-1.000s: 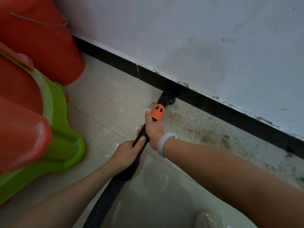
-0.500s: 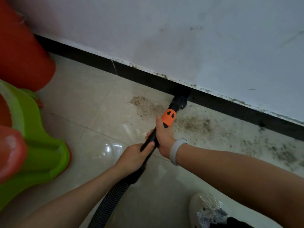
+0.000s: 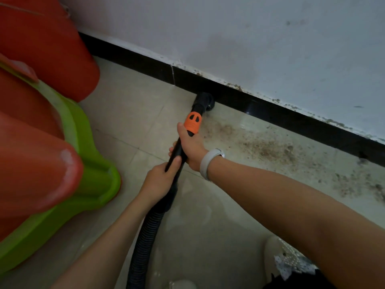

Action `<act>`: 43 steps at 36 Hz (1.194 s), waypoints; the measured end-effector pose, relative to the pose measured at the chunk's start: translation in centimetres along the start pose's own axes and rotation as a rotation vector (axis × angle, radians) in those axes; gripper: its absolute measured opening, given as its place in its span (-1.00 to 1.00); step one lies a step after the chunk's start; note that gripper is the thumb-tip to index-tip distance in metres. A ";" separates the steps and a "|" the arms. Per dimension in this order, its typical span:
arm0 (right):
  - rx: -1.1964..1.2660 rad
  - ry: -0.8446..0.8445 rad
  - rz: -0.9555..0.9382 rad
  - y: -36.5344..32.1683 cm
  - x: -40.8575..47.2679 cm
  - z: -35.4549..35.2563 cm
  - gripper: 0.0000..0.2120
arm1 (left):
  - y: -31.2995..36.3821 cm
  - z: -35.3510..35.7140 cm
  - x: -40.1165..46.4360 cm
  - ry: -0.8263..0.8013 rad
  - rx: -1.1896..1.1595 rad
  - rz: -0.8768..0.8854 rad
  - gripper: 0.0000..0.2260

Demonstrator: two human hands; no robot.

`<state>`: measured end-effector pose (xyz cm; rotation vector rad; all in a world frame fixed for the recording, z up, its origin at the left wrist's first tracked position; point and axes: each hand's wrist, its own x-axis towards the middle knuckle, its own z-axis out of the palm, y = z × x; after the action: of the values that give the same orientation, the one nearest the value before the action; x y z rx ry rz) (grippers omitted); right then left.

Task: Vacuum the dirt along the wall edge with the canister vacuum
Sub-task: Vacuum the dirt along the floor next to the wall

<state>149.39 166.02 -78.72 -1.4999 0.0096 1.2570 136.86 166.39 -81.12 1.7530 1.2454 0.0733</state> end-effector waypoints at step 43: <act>-0.001 -0.013 0.103 0.6 1.8 3.6 -0.62 | -0.4 -3.5 1.1 0.014 0.179 -0.105 -0.45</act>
<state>147.36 169.41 -79.66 -1.5077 0.0789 1.3492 135.30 169.52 -80.02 1.8379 1.3879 -0.0899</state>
